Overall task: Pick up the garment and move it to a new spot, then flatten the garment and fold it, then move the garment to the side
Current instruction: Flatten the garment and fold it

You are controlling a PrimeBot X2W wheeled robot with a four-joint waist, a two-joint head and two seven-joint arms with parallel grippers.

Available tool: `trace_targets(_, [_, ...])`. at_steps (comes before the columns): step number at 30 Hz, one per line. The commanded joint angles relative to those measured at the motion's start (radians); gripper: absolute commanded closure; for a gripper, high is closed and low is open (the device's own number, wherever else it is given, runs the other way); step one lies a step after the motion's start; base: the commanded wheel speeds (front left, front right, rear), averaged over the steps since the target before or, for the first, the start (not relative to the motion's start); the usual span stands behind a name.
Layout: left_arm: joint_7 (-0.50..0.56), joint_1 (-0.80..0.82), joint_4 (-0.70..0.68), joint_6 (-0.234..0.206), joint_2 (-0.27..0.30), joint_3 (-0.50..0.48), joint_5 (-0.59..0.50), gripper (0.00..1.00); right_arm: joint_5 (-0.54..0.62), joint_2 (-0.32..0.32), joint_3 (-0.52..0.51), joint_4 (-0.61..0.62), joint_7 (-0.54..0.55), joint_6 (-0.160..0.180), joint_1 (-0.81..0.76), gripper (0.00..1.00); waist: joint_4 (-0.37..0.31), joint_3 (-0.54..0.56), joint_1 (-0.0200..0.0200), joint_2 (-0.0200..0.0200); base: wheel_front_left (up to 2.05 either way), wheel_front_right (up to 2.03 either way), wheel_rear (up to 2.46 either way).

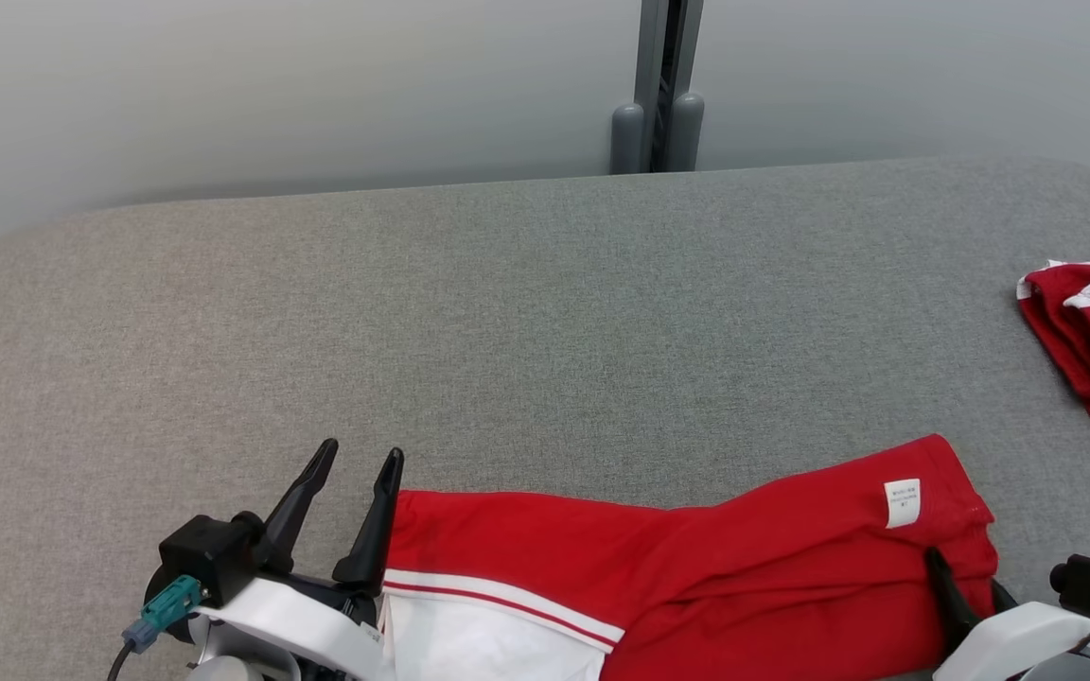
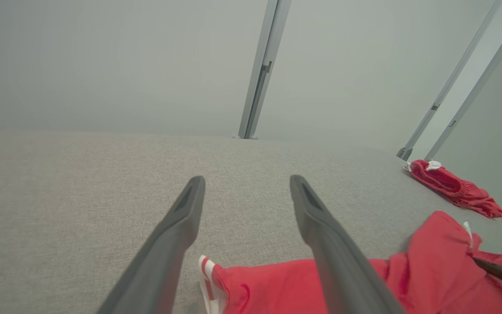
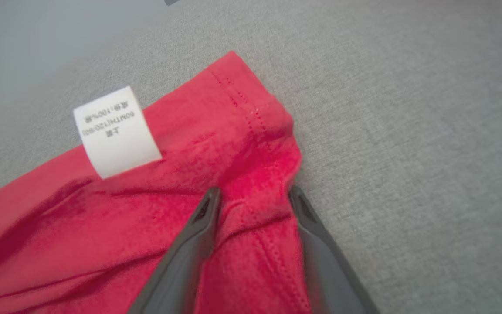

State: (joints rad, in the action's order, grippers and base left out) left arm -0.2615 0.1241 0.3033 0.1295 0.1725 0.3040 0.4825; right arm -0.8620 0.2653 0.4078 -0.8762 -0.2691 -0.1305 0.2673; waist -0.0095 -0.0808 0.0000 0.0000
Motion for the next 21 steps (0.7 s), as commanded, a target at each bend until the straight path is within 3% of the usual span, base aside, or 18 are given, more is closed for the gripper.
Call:
trace_targets(1, [-0.003,0.016,-0.001,0.001,0.001,-0.004,-0.006,0.0,-0.017,-0.007,0.032,-0.009,0.008,-0.001,-0.003,1.0,0.0,0.0,0.0,0.0,0.0,0.0,0.0])
trace_targets(13, [-0.003,0.013,0.007,0.001,-0.009,-0.008,-0.009,0.0,-0.011,0.056,-0.011,0.015,0.004,0.0,0.021,1.0,0.005,0.01,0.0,0.0,0.0,0.0,0.0])
trace_targets(21, [-0.003,-0.002,0.0,0.001,-0.019,-0.016,-0.009,0.0,0.04,0.138,-0.08,-0.039,0.004,0.0,0.053,1.0,0.007,0.032,0.0,0.0,0.0,0.0,0.0])
